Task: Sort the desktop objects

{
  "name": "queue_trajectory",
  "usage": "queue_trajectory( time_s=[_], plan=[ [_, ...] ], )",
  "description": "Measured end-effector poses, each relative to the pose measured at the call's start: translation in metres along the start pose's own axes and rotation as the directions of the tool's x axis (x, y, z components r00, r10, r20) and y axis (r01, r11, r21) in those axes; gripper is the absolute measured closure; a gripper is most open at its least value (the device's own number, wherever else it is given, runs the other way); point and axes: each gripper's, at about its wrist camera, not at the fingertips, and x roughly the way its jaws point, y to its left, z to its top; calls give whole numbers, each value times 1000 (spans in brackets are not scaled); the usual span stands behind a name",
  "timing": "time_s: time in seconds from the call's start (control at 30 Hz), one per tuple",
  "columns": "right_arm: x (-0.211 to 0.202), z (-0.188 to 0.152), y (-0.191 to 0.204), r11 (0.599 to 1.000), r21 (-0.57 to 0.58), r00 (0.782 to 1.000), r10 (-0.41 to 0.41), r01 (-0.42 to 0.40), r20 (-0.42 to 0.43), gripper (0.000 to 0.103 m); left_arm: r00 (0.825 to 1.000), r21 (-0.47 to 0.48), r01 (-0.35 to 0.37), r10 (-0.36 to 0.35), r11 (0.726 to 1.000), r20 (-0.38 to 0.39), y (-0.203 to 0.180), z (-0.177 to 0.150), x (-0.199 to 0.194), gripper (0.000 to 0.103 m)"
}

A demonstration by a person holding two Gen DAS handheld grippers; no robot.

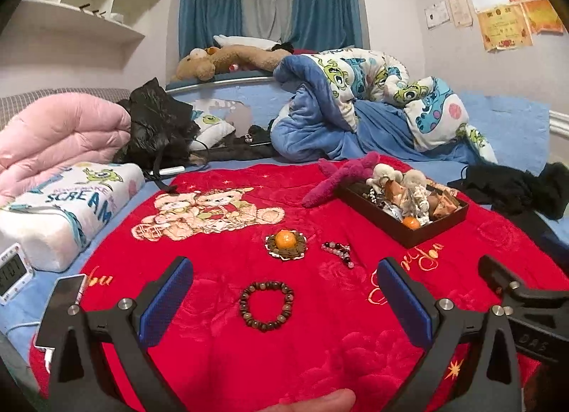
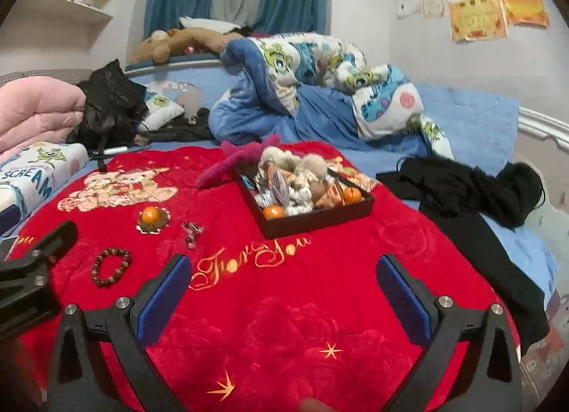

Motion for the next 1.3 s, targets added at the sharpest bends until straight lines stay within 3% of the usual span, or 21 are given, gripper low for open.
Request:
queue_trajectory(
  time_s=[0.17, 0.27, 0.53, 1.1, 1.3],
  plan=[
    [7, -2, 15, 999, -38, 1000, 20, -21, -22, 0, 1000, 17, -11, 12, 1000, -11, -4, -2, 6, 0],
    [6, -1, 21, 998, -61, 1000, -26, 25, -13, 0, 1000, 13, 8, -8, 1000, -5, -3, -2, 6, 0],
    [1, 1, 18, 999, -30, 999, -33, 33, 13, 0, 1000, 23, 14, -14, 1000, -3, -5, -2, 5, 0],
    [6, 0, 21, 999, -35, 1000, -11, 11, -8, 0, 999, -8, 31, -31, 999, -5, 2, -2, 5, 0],
    [3, -1, 37, 995, -101, 1000, 25, -24, 3, 0, 999, 31, 44, -44, 999, 12, -6, -2, 1, 0]
  ],
)
